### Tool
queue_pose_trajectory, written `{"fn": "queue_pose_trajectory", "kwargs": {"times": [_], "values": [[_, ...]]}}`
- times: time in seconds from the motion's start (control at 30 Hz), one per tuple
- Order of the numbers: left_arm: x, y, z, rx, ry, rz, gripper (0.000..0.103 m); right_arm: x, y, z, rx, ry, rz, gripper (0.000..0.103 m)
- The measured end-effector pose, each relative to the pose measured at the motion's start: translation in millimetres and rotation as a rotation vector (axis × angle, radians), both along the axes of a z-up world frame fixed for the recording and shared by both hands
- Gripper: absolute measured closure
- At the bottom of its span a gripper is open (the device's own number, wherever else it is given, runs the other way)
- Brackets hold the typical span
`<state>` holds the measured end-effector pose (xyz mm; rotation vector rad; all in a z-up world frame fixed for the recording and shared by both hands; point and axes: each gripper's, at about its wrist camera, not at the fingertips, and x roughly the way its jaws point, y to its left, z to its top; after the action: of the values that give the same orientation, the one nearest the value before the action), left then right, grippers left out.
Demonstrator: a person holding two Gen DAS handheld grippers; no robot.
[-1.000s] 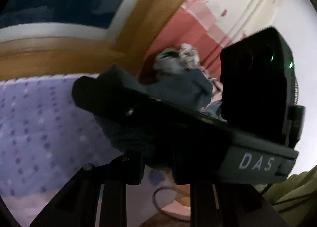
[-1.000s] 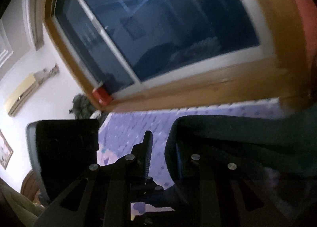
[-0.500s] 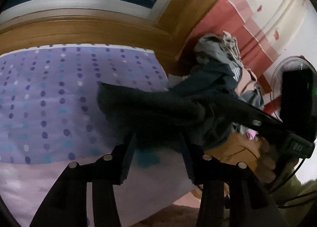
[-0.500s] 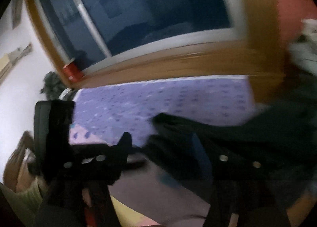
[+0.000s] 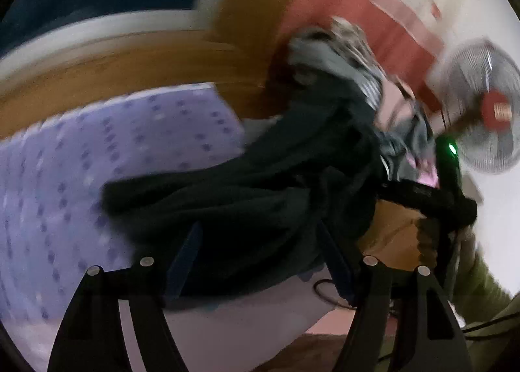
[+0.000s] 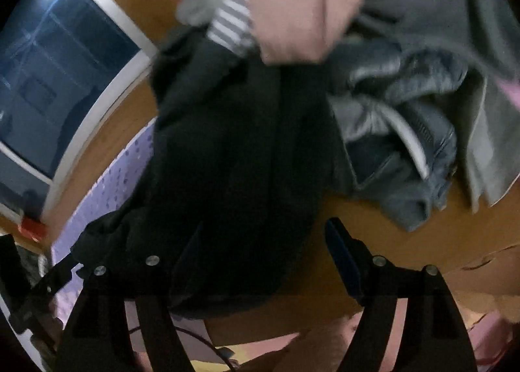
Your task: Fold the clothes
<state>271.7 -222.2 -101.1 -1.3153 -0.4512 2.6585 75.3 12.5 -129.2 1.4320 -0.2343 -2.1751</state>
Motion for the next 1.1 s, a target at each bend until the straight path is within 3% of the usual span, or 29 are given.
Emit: {"fn": "queue_pose_trajectory", "kwargs": {"times": [0.17,0.33,0.43,0.47,0.5,0.57,0.6,0.63,0.73,0.83,0.97,1.1], "values": [[-42.1,38.7,-16.4,-0.119,-0.057,-0.167,0.028,-9.3,-12.0,-21.7,-0.045,-0.035,0.012,0.027],[-72.6,37.7,-62.2,-0.077,-0.210,-0.162,0.028,-16.4,-14.2,-31.3,-0.098,-0.028,0.019,0.027],[-72.0,36.6,-64.6,-0.067,-0.201,-0.135,0.029,-16.4,-16.6,-32.4,-0.102,0.006,0.041,0.027],[-71.5,36.0,-63.8,-0.063,-0.196,-0.127,0.036,-15.9,-17.3,-32.9,-0.105,0.022,0.045,0.033],[-71.5,34.8,-63.0,-0.060,-0.193,-0.115,0.043,-15.6,-18.6,-35.0,-0.126,0.018,0.056,0.051],[-71.7,30.7,-61.2,-0.030,-0.190,-0.102,0.070,-12.9,-21.6,-32.4,-0.170,0.033,0.080,0.064],[-70.6,25.9,-58.4,0.004,-0.187,-0.086,0.074,-10.6,-23.2,-28.0,-0.192,0.051,0.095,0.073],[-69.5,21.1,-55.5,0.039,-0.184,-0.070,0.078,-8.3,-24.8,-23.6,-0.215,0.069,0.109,0.075],[-56.0,13.1,-36.4,0.107,-0.140,-0.044,0.083,-0.9,-29.1,-5.2,-0.297,0.117,0.160,0.079],[-30.9,3.1,-5.2,0.129,-0.043,-0.011,0.083,11.4,-40.7,33.4,-0.359,0.193,0.237,0.079],[6.8,-28.4,37.9,0.130,0.084,0.078,0.084,29.6,-65.2,80.1,-0.452,0.278,0.305,0.079],[52.5,-68.3,71.3,0.111,0.181,0.147,0.084,80.3,-111.2,113.3,-0.512,0.379,0.421,0.080]]}}
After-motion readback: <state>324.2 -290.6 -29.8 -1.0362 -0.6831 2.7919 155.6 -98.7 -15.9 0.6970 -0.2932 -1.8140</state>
